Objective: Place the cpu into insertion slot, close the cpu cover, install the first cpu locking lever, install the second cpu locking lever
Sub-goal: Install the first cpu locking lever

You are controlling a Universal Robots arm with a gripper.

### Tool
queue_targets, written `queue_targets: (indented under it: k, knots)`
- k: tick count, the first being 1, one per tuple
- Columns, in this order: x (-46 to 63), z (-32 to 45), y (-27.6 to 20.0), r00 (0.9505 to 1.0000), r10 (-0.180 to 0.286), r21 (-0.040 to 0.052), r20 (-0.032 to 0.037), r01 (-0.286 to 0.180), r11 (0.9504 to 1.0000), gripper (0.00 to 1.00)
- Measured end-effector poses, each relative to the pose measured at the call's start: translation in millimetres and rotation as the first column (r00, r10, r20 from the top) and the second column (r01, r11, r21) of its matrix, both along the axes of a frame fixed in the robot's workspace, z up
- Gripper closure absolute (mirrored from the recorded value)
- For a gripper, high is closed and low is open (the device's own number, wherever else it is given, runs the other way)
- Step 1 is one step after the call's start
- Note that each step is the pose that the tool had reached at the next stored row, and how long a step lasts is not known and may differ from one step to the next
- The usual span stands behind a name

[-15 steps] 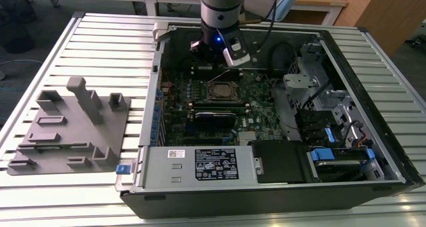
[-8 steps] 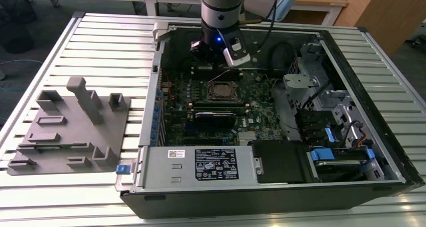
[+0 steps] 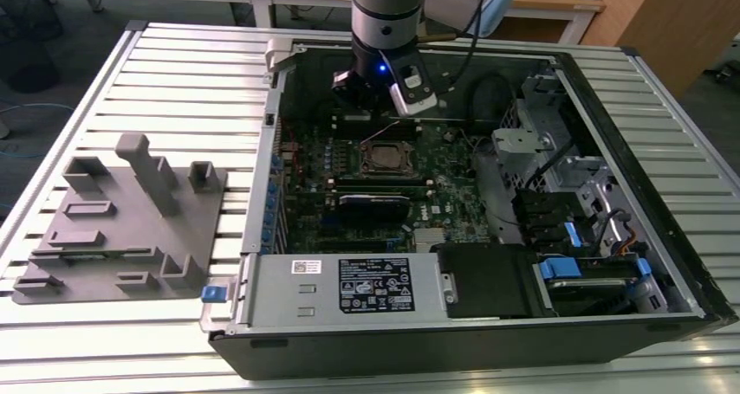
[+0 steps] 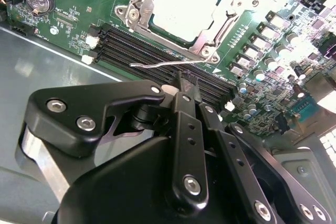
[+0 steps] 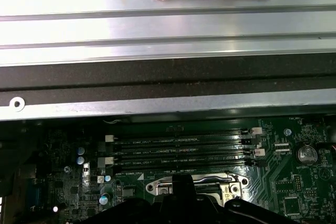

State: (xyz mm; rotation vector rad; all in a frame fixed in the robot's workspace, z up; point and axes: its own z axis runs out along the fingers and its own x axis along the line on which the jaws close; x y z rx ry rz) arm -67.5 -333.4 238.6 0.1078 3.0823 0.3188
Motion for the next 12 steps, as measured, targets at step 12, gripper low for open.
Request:
queue_targets:
  k: [12]
  knots:
    - [3.5, -0.4, 0.0, 1.0, 0.0, 0.0001, 0.0, 0.0, 1.0, 0.9]
